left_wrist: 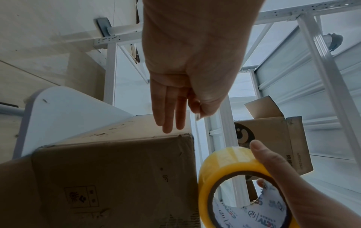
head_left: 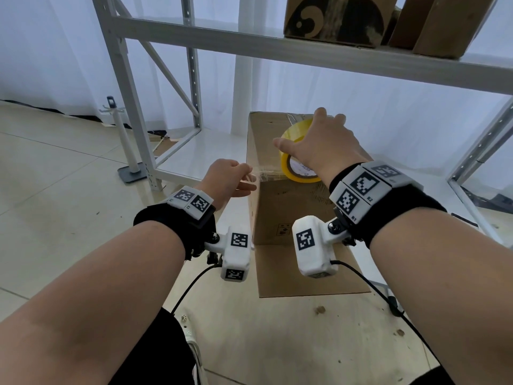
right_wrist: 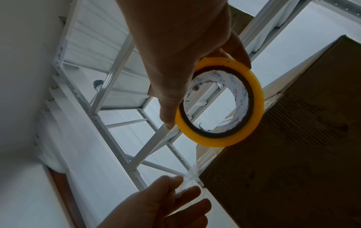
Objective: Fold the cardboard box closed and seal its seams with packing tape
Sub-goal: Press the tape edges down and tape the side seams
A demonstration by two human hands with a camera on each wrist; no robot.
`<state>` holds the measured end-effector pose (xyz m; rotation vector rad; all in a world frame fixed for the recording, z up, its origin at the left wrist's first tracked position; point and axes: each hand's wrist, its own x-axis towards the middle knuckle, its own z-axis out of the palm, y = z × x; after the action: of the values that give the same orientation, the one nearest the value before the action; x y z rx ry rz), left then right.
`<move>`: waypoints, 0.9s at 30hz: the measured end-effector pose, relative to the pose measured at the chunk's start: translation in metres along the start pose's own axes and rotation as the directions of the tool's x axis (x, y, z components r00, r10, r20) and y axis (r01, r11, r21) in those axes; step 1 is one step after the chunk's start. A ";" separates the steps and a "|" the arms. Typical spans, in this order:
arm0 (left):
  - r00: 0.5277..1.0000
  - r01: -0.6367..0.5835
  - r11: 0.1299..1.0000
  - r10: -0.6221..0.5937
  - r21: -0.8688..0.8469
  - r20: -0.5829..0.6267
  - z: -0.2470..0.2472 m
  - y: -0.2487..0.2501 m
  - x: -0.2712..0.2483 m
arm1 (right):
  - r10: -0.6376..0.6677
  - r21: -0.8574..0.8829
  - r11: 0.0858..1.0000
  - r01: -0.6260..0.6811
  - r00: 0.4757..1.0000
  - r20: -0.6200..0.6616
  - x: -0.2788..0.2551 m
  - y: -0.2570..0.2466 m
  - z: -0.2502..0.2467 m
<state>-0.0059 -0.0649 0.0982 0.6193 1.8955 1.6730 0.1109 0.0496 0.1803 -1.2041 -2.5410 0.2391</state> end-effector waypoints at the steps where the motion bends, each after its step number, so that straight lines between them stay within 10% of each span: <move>1: 1.000 0.007 1.000 -0.007 0.003 -0.004 -0.001 0.001 0.000 | -0.005 -0.023 1.000 0.004 1.000 -0.002 -0.001 -0.002 0.000; 9: 1.000 0.014 0.997 -0.014 0.080 0.001 -0.002 0.001 0.001 | -0.124 -0.053 0.991 0.121 0.991 -0.045 0.002 0.005 -0.005; 17: 1.000 -0.013 0.996 0.014 0.085 -0.019 0.001 0.004 0.001 | -0.080 0.422 0.897 0.129 0.988 -0.132 0.006 0.039 0.007; 27: 1.000 0.007 1.000 -0.007 -0.025 -0.014 -0.003 0.003 -0.005 | -0.094 0.227 0.967 0.113 0.992 -0.089 0.003 0.011 0.013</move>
<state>-0.0046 -0.0698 0.1024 0.5922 1.8817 1.6978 0.1127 0.0590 0.1660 -0.9709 -2.4209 0.4411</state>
